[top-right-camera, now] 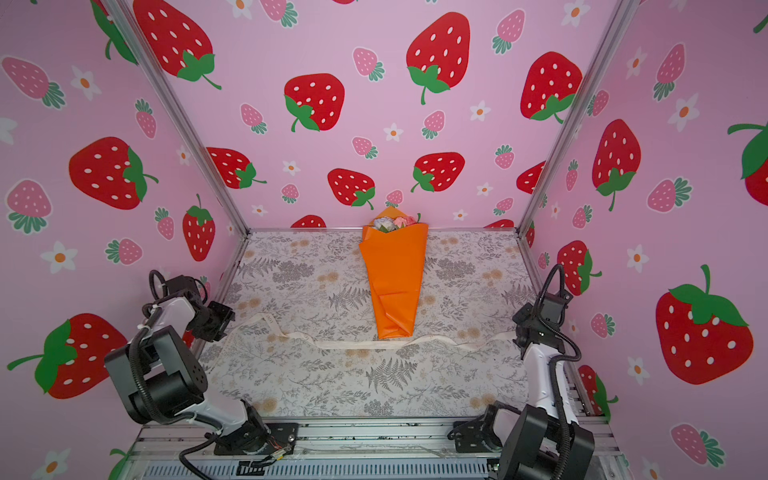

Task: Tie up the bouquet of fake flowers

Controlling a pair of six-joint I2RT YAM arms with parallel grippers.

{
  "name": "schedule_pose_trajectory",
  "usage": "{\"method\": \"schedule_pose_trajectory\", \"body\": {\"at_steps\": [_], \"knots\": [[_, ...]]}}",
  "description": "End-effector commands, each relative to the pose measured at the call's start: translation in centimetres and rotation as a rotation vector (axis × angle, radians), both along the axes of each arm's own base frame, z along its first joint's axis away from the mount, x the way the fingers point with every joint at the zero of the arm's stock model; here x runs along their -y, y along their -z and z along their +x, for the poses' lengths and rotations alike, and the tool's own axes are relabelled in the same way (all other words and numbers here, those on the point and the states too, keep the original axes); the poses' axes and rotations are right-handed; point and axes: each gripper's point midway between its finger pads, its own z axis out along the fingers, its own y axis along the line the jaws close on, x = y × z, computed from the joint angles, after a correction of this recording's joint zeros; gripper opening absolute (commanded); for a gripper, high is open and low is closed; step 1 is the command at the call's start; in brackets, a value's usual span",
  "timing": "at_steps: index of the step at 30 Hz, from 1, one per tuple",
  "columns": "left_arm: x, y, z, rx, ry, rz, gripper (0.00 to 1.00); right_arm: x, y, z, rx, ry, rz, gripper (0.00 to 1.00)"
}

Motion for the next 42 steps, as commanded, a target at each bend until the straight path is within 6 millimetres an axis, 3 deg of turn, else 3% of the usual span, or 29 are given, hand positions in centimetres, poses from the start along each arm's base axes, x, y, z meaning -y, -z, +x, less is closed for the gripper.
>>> {"method": "schedule_pose_trajectory", "body": {"at_steps": [1,5,10,12,21,26,32,38,42], "knots": [[2.1,0.4,-0.5,0.010,0.001,-0.004,0.52,-0.2,-0.2,0.2,0.022,-0.005,0.012,0.00],[5.6,0.9,0.9,0.055,0.093,-0.037,0.55,-0.7,0.2,0.4,0.016,-0.035,0.028,0.00],[11.5,1.0,3.4,0.111,0.266,-0.091,0.57,-0.8,1.2,0.3,-0.010,-0.041,0.032,0.00],[12.2,1.7,3.3,0.077,0.281,-0.071,0.59,-0.8,1.5,0.2,-0.018,-0.041,0.035,0.00],[10.8,4.4,3.0,-0.064,0.213,-0.028,0.58,-1.0,1.1,0.3,-0.014,-0.055,0.037,0.00],[9.9,5.0,4.3,-0.091,0.224,0.005,0.57,-1.1,1.0,0.4,-0.010,-0.059,0.043,0.00],[8.3,5.2,6.0,-0.121,0.283,0.010,0.00,0.5,1.3,-0.4,-0.057,0.010,-0.016,0.00],[3.1,1.6,5.7,-0.108,0.229,0.127,0.00,2.6,0.9,-0.4,-0.069,0.103,-0.087,0.00],[1.9,-0.1,6.3,-0.082,0.224,0.133,0.00,3.2,-0.1,0.9,-0.036,0.104,-0.118,0.00]]}}
